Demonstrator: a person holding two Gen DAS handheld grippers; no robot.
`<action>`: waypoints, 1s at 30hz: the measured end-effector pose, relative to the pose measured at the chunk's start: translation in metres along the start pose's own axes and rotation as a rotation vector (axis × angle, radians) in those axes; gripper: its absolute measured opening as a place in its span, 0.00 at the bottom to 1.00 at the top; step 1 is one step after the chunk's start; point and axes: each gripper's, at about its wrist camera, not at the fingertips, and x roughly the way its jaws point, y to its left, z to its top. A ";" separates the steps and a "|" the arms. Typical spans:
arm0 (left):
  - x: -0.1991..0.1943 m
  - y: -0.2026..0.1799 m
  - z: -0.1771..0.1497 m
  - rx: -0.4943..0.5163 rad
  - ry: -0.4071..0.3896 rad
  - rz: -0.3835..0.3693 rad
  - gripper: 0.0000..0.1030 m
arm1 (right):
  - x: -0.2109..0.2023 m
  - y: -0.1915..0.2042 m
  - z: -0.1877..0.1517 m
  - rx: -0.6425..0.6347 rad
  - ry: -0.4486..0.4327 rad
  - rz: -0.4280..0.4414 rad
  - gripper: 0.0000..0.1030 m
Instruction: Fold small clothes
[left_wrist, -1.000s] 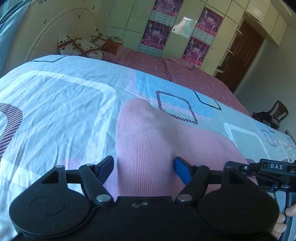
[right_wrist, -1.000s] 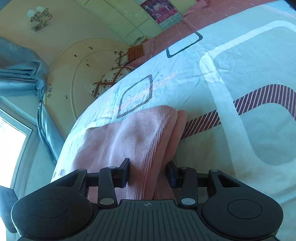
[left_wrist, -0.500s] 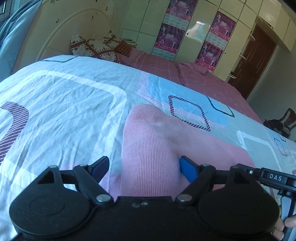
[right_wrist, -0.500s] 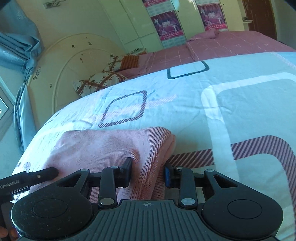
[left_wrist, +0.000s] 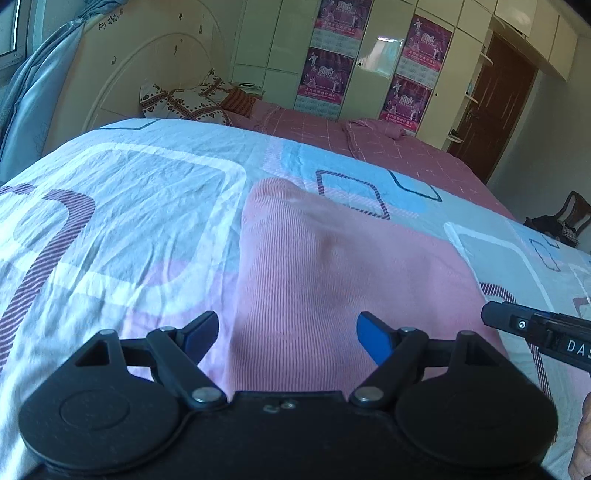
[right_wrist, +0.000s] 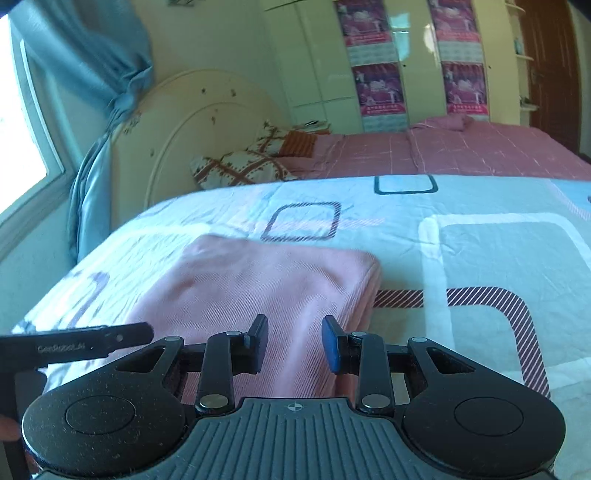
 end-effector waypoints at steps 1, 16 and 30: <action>0.001 -0.001 -0.004 0.001 0.010 0.004 0.78 | 0.000 0.004 -0.004 -0.014 0.004 -0.007 0.31; -0.011 0.004 -0.029 0.002 0.037 0.017 0.77 | 0.008 -0.009 -0.047 -0.002 0.091 -0.152 0.31; -0.017 0.004 -0.054 0.059 0.053 0.039 0.82 | -0.008 -0.015 -0.087 0.120 0.092 -0.179 0.31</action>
